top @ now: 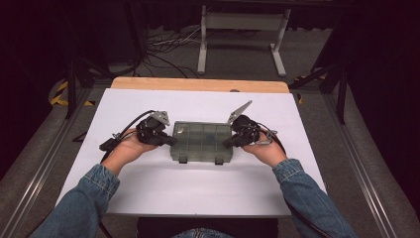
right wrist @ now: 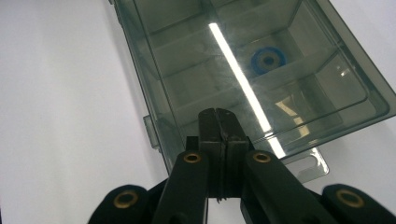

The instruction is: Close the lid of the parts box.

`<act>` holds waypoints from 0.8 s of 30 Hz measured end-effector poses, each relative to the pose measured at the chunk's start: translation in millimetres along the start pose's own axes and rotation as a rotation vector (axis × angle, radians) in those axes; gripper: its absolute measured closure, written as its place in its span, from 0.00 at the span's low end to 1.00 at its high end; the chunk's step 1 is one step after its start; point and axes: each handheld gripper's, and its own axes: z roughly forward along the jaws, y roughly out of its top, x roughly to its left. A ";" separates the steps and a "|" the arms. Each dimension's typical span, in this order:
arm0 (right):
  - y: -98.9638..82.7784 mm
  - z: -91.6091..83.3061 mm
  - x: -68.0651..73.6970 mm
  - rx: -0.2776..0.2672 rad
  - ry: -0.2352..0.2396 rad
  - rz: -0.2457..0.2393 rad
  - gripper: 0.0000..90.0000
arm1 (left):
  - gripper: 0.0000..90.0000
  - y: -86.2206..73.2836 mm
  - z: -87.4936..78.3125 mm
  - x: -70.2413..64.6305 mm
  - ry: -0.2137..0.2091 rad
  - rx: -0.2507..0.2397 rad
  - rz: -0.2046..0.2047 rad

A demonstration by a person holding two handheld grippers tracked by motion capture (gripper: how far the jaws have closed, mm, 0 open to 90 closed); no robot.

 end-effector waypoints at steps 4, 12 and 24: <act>-1.0 1.1 0.2 0.003 0.002 0.001 1.00 | 1.00 0.2 1.5 -1.0 -0.001 0.009 0.002; -2.0 2.0 1.6 0.001 -0.003 -0.001 0.99 | 0.99 -1.0 3.7 -0.7 -0.004 0.017 -0.001; -4.6 5.8 2.0 0.011 -0.008 -0.004 0.99 | 0.99 -3.0 7.1 0.0 -0.005 0.033 0.004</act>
